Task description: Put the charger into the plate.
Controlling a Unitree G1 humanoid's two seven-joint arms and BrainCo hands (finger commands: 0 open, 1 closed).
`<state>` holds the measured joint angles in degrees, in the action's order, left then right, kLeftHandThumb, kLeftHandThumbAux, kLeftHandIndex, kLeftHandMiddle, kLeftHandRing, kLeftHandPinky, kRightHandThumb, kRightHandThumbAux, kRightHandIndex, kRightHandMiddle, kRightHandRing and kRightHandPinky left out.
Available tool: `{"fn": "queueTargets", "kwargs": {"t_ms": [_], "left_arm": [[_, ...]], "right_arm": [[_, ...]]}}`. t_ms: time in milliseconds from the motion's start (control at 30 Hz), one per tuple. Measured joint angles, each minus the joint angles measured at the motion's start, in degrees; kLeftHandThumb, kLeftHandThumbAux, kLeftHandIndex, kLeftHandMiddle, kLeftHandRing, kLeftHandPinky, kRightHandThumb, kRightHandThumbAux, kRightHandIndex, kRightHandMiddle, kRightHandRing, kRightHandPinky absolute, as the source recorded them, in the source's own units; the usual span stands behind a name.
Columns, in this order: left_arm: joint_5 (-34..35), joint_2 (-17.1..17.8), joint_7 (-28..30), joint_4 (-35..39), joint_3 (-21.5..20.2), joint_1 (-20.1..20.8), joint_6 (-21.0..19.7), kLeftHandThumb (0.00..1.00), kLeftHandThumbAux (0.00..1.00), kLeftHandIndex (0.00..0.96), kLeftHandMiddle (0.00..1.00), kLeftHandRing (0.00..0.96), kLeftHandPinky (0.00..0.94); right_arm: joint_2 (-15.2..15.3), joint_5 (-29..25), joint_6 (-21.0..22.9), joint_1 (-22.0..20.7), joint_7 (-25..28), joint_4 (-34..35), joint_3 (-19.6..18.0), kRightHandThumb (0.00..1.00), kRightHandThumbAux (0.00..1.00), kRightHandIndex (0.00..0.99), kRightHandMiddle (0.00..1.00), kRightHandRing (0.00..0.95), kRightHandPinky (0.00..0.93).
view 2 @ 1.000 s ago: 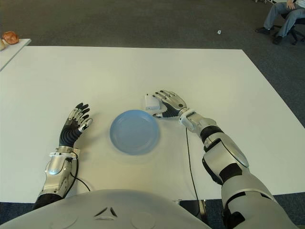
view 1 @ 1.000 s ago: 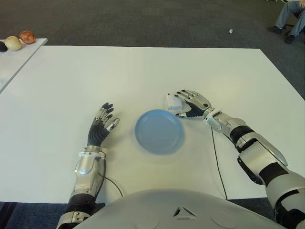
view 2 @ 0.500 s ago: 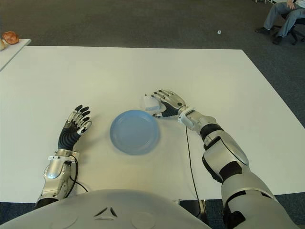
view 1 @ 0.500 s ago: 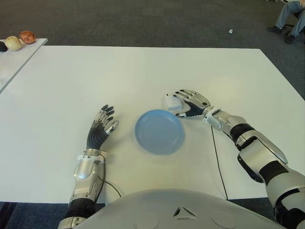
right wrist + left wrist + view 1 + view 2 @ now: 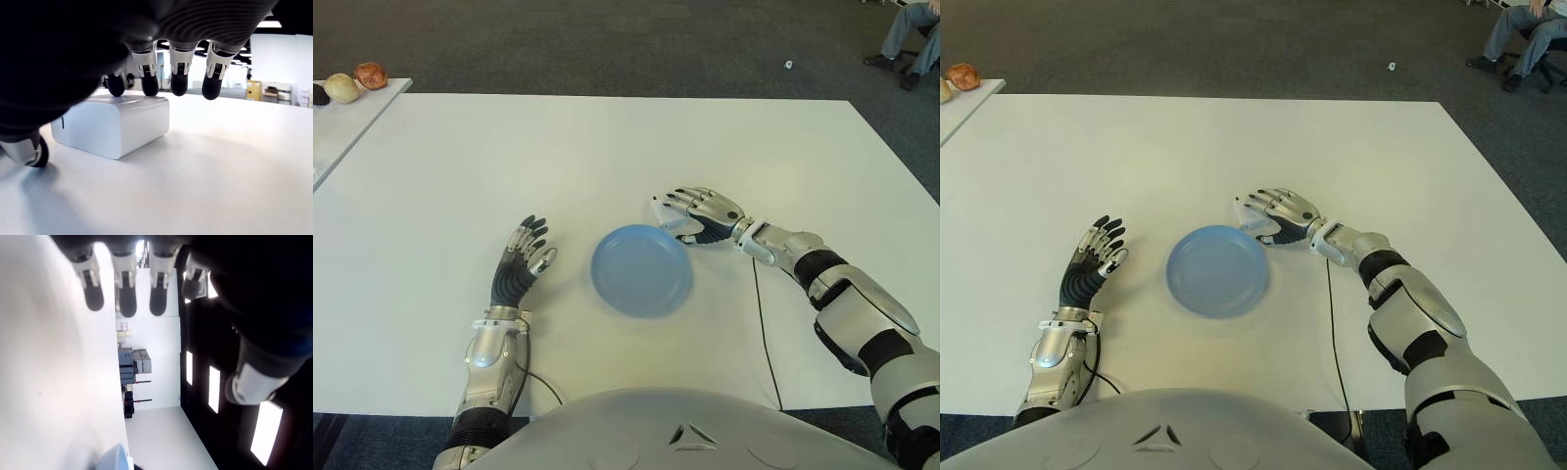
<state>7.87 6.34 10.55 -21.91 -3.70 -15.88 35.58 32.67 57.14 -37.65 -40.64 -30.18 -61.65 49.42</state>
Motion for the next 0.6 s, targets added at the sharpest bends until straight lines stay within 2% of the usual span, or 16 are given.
{"fn": "queueTargets", "kwargs": {"t_ms": [267,600], "left_arm": [[0.0,0.0,0.0,-0.1,-0.2,0.0,0.0,0.0,0.589,0.093,0.148,0.143,0.159],[0.0,0.0,0.0,-0.2,-0.3,0.2,0.2,0.0,0.57,0.113,0.163,0.158,0.17]], "right_arm": [[8.6,-0.5,-2.2,3.1,4.3,6.7,-1.3,0.001,0.577,0.0,0.0,0.0,0.0],[16.1,-3.0,-2.5,7.7,12.6,16.9,-5.7,0.0,0.595,0.0,0.0,0.0,0.0]]}}
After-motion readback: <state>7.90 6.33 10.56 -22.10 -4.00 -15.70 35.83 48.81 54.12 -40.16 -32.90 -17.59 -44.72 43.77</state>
